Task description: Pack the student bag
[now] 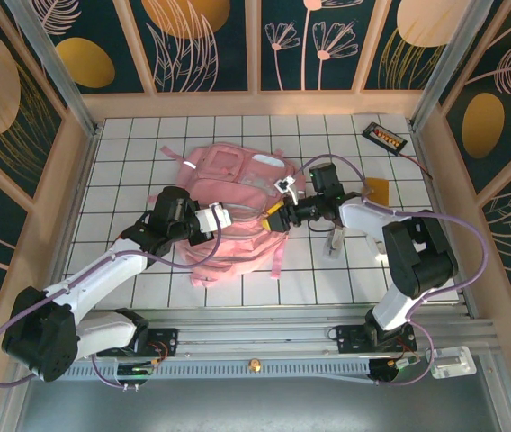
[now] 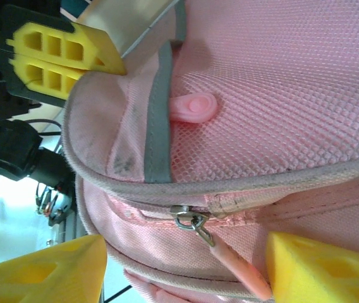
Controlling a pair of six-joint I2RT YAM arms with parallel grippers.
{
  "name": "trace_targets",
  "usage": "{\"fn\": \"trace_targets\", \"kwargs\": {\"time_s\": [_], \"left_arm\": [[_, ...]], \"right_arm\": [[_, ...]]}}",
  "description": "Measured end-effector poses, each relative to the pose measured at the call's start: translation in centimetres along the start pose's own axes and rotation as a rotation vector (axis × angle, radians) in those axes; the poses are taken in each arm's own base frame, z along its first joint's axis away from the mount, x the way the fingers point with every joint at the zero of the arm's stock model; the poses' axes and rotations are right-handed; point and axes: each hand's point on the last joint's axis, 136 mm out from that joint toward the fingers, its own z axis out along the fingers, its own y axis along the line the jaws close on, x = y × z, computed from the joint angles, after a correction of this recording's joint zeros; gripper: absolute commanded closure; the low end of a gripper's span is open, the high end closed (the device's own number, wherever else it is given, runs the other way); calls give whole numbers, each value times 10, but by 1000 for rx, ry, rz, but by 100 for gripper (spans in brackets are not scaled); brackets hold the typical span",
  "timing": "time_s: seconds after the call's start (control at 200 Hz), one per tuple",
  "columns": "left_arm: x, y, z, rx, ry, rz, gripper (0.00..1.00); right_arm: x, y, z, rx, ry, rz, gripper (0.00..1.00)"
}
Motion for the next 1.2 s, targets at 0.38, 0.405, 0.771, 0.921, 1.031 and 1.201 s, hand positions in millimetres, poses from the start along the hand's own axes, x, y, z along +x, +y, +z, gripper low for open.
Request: {"fn": "trace_targets", "kwargs": {"time_s": [0.38, 0.405, 0.771, 0.921, 1.031, 1.201], "left_arm": [[0, 0, 0, 0, 0, 0, 100], [0, 0, 0, 0, 0, 0, 100], [0, 0, 0, 0, 1, 0, 100], [0, 1, 0, -3, 2, 0, 100], [0, 1, 0, -3, 2, 0, 100], [0, 1, 0, -3, 2, 0, 100]], "right_arm": [[6, -16, 3, 132, 25, -33, 51], [6, -16, 3, 137, 25, -35, 51], [11, -21, -3, 207, 24, -44, 81], [12, -13, -7, 213, 19, -57, 90], [14, -5, -7, 207, 18, -68, 90], [15, 1, -4, 191, 7, -71, 72]]}}
